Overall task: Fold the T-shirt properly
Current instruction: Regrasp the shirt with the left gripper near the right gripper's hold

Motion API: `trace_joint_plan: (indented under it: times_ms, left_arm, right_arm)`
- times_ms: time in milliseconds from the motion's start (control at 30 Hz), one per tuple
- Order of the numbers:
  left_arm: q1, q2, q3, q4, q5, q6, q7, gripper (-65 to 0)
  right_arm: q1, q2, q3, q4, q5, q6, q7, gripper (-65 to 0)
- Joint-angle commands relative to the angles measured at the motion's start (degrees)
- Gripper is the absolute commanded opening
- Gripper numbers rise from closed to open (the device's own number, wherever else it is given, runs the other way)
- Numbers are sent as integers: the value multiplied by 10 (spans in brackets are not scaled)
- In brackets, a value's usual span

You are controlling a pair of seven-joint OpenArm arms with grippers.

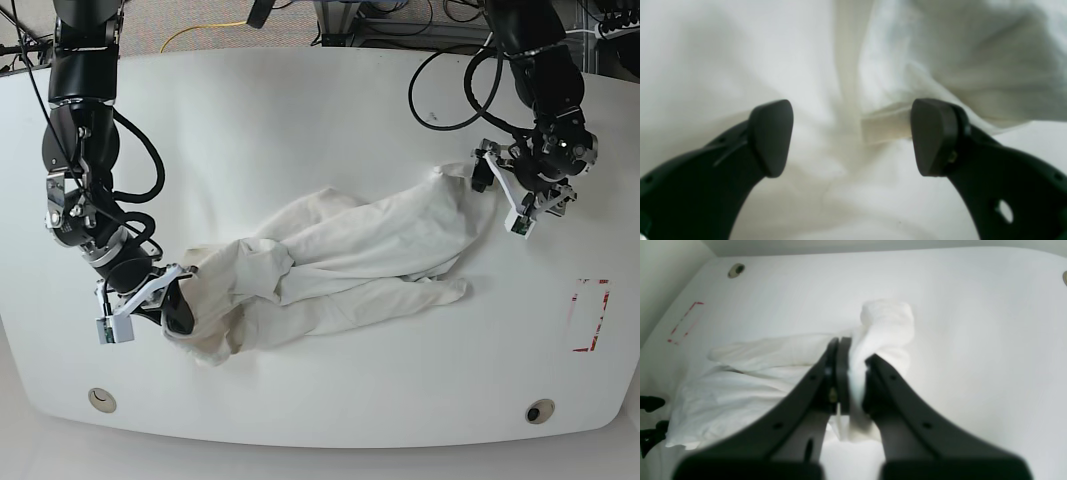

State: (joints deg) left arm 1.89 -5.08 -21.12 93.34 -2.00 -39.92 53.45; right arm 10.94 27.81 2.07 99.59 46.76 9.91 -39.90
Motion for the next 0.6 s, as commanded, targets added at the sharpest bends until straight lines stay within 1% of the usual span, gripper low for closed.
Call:
trace_joint_plan:
  times_ms: [0,400,533,567]
  left_arm:
    - [-9,-2,9,-3,-7,-1,-10,-131]
    - [-11,-2,12,-28,-7,-1,-9,-132]
    - [-10,-2,13,-28,-38,-1,-8,-139]
    - [-9,-4,17,-29,-52,-1,-8,-168]
  right_arm:
    - [12,9,5,9,6,3,16,-650]
    - [13,9,6,9,6,3,16,-650]
    - [13,9,6,9,6,3,16,-650]
    - [13,9,6,9,6,3,16,-650]
